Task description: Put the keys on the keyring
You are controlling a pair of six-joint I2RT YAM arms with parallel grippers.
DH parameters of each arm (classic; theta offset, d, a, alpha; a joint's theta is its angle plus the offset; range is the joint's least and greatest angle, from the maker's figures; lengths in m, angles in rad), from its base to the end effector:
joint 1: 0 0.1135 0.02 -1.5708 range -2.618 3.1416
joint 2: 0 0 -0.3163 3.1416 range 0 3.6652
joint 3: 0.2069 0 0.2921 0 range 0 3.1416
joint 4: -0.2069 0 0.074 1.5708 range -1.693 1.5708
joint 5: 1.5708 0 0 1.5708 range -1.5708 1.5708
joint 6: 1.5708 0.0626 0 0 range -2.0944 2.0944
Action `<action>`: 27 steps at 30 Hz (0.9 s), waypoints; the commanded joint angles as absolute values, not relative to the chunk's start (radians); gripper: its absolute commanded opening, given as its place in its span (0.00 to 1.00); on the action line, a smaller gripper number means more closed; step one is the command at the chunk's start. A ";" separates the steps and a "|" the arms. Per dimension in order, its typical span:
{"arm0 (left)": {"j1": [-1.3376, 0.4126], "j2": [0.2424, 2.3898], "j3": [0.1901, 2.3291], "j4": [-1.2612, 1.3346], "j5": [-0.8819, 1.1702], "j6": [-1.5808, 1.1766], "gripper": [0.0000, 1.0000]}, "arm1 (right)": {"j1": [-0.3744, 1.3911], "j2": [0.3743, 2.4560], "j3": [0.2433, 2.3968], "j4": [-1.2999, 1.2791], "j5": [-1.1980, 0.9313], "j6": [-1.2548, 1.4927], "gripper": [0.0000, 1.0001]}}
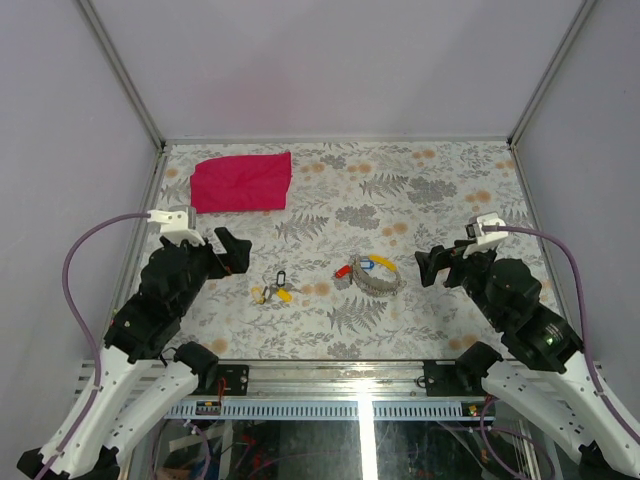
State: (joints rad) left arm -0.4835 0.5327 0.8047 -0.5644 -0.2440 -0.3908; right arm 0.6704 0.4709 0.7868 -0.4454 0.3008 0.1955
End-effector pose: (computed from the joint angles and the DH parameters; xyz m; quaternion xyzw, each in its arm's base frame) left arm 0.1273 -0.0497 0.3699 -0.0356 0.7991 -0.1622 0.5778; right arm 0.1086 0.0624 0.3856 -0.0786 0.7453 0.1715 0.6395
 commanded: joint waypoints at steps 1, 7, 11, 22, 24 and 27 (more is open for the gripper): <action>-0.479 0.500 0.774 -0.539 -0.273 -0.391 1.00 | 0.666 0.466 0.780 -0.408 0.348 0.213 0.99; -0.479 0.505 0.763 -0.530 -0.286 -0.393 1.00 | 0.666 0.477 0.777 -0.398 0.335 0.201 0.99; -0.480 0.502 0.746 -0.518 -0.287 -0.388 1.00 | 0.667 0.466 0.764 -0.385 0.337 0.186 0.99; -0.479 0.485 0.718 -0.500 -0.273 -0.362 1.00 | 0.667 0.469 0.736 -0.407 0.366 0.163 0.99; -0.479 0.486 0.718 -0.500 -0.274 -0.362 1.00 | 0.666 0.468 0.731 -0.404 0.366 0.160 0.99; -0.479 0.484 0.718 -0.500 -0.275 -0.360 1.00 | 0.666 0.469 0.725 -0.401 0.366 0.154 0.99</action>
